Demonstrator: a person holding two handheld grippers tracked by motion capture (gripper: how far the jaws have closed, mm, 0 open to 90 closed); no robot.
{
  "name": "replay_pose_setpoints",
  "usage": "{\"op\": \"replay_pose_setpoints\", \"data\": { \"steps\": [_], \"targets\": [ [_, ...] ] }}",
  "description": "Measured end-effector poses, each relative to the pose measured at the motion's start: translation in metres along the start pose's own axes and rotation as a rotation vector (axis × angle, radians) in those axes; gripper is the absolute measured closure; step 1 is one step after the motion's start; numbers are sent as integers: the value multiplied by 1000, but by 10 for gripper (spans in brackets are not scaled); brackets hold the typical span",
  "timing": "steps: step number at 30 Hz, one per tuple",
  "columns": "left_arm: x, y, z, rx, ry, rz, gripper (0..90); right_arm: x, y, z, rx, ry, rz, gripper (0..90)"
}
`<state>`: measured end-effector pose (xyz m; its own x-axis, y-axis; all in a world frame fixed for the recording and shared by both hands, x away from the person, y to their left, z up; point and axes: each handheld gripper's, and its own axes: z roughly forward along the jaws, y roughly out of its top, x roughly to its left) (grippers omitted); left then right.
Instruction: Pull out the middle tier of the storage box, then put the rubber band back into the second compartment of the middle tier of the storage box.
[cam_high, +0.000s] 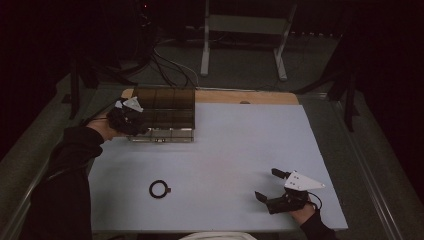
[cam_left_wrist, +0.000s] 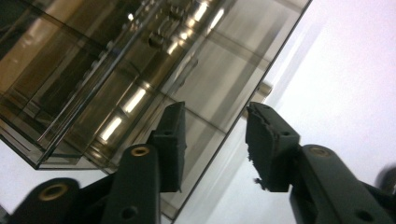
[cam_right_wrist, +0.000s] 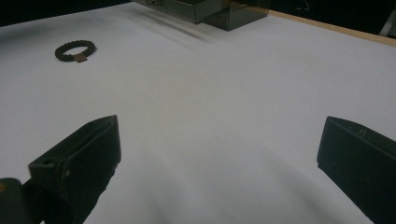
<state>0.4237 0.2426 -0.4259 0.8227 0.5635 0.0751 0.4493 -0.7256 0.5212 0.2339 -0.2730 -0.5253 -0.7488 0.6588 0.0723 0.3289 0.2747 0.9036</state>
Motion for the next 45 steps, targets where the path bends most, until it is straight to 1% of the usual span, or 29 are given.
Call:
{"op": "replay_pose_setpoints", "data": {
  "steps": [1,2,4,5,7,8,9,10,11,13,15,16,18,19,21,22,24,25,26,28,33,35,37,38,39,40,42,43,45],
  "targets": [
    [0,-1,-2,-7,-6,-16,561,0,0,0,0,-1,1,0],
    [-1,-1,-3,-17,8,-25,533,0,0,0,-1,-1,2,0],
    [0,-3,-8,-56,3,-68,488,0,0,0,0,-1,2,0],
    [-1,-3,-10,-72,13,-92,457,0,0,0,0,-1,2,0],
    [-1,-5,-12,-81,28,-117,442,0,0,0,-1,-2,1,0],
    [-2,-6,-13,-86,25,-129,393,0,0,0,-1,-1,2,0],
    [-2,-6,-13,-86,25,-129,378,0,0,0,-1,-1,2,0],
    [-4,-7,-13,-94,36,-155,378,0,0,0,0,-2,-1,0],
    [-4,-8,-14,-103,26,-176,270,0,0,0,0,-3,-2,0],
    [-5,-11,-15,-133,28,-207,190,0,0,0,0,-2,0,0],
    [-6,-13,-17,-156,25,-231,151,0,0,0,-1,-2,-2,0],
    [-7,-13,-18,-170,12,-232,93,0,0,0,1,-3,-3,0],
    [-9,-13,-20,-190,-30,-245,26,0,0,0,1,-3,-4,0],
    [-10,-13,-21,-197,-43,-255,22,1,0,1,0,-3,-5,0],
    [-13,-11,-23,-206,-23,-257,22,1,1,1,0,-2,-5,0],
    [-15,-11,-24,-215,-34,-259,22,1,1,1,0,-2,-5,0],
    [-19,-11,-27,-226,-13,-262,21,1,1,1,-1,-1,-8,0],
    [-21,-11,-28,-234,-16,-266,22,1,1,1,-1,-1,-8,0],
    [-22,-12,-29,-240,-7,-272,22,1,1,0,0,-1,-7,0],
    [-25,-13,-30,-250,-12,-289,22,1,1,0,-2,-1,-5,0],
    [-32,-20,-36,-277,4,-332,22,1,1,0,-1,1,-8,0],
    [-35,-23,-37,-280,32,-342,22,1,1,1,-2,0,-8,0],
    [-37,-26,-38,-287,35,-346,22,1,1,1,-3,2,-6,0],
    [-39,-28,-38,-291,52,-350,22,1,0,1,2,3,-6,0],
    [-39,-28,-38,-291,52,-350,22,1,0,1,2,3,-6,0],
    [-42,-31,-38,-296,57,-362,22,1,1,1,0,2,-4,0],
    [-42,-31,-38,-296,57,-362,22,1,1,1,-1,2,-6,0],
    [-48,-35,-38,-314,52,-367,22,2,1,1,-1,3,-8,0],
    [-53,-38,-37,-314,58,-349,22,2,1,1,2,3,-7,0]
  ]
}}
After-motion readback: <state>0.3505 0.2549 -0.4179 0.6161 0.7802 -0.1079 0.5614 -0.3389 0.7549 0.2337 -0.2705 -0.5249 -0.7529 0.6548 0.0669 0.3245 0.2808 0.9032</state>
